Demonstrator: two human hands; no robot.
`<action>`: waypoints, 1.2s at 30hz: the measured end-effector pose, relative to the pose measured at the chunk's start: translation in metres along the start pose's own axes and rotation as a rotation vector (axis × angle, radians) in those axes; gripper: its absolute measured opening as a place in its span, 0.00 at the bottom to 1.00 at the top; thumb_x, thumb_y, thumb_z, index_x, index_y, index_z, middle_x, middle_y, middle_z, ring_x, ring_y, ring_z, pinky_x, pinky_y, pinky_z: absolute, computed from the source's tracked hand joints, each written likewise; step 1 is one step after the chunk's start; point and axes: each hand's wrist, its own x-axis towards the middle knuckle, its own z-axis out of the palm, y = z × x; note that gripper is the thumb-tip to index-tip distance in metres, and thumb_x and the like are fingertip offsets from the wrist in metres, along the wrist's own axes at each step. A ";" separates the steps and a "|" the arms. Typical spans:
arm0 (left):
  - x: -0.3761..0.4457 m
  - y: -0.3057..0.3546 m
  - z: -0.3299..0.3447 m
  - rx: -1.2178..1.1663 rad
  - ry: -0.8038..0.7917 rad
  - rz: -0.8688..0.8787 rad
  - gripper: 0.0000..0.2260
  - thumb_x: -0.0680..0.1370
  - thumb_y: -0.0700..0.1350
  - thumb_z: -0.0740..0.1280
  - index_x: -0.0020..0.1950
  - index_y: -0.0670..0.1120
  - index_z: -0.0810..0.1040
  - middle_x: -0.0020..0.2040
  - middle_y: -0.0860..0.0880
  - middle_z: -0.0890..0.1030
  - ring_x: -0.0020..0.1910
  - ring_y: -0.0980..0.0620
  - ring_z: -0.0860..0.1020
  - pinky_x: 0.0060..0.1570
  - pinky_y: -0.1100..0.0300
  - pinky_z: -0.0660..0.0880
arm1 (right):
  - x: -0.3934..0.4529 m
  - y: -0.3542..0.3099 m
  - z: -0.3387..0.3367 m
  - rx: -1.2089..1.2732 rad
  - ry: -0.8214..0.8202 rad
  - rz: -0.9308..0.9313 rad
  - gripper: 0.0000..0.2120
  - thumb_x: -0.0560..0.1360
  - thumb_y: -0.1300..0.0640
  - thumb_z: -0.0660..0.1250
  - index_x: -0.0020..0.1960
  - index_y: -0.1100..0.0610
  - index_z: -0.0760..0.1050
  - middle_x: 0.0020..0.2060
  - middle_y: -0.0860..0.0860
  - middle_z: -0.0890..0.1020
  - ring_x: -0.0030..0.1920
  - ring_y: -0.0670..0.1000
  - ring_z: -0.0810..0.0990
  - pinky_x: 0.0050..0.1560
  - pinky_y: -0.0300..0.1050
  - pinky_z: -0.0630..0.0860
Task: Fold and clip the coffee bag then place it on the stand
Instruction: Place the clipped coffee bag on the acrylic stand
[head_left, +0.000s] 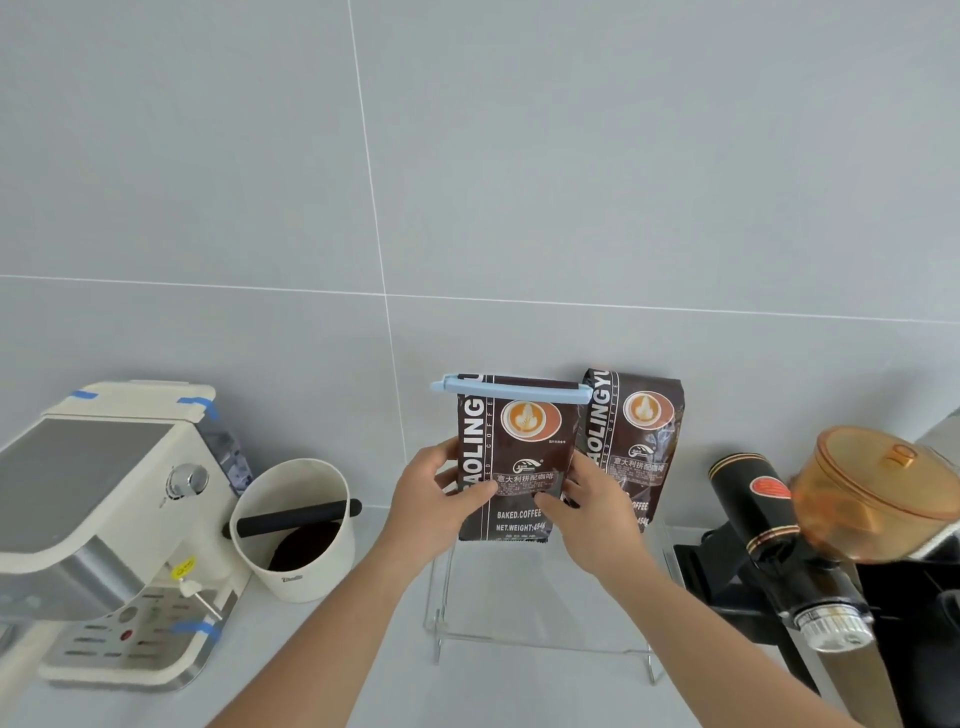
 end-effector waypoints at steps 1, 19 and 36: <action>0.006 -0.004 0.002 0.007 -0.003 -0.006 0.24 0.69 0.40 0.77 0.63 0.48 0.76 0.60 0.51 0.81 0.56 0.54 0.80 0.50 0.58 0.78 | 0.006 0.003 0.002 -0.005 0.004 0.013 0.21 0.73 0.64 0.70 0.62 0.46 0.74 0.55 0.42 0.84 0.59 0.47 0.80 0.45 0.37 0.78; 0.049 -0.034 0.014 0.055 0.014 -0.045 0.19 0.72 0.43 0.75 0.62 0.49 0.78 0.57 0.51 0.83 0.54 0.55 0.81 0.50 0.58 0.81 | 0.040 0.015 0.018 -0.117 0.071 0.031 0.19 0.74 0.58 0.69 0.60 0.40 0.74 0.49 0.35 0.84 0.49 0.31 0.79 0.40 0.23 0.70; 0.057 -0.033 0.013 0.254 0.040 0.029 0.15 0.73 0.45 0.74 0.59 0.51 0.80 0.52 0.57 0.83 0.51 0.57 0.80 0.50 0.62 0.77 | 0.039 0.009 0.017 0.018 0.036 0.026 0.22 0.76 0.59 0.64 0.59 0.33 0.74 0.52 0.34 0.84 0.55 0.33 0.79 0.56 0.40 0.76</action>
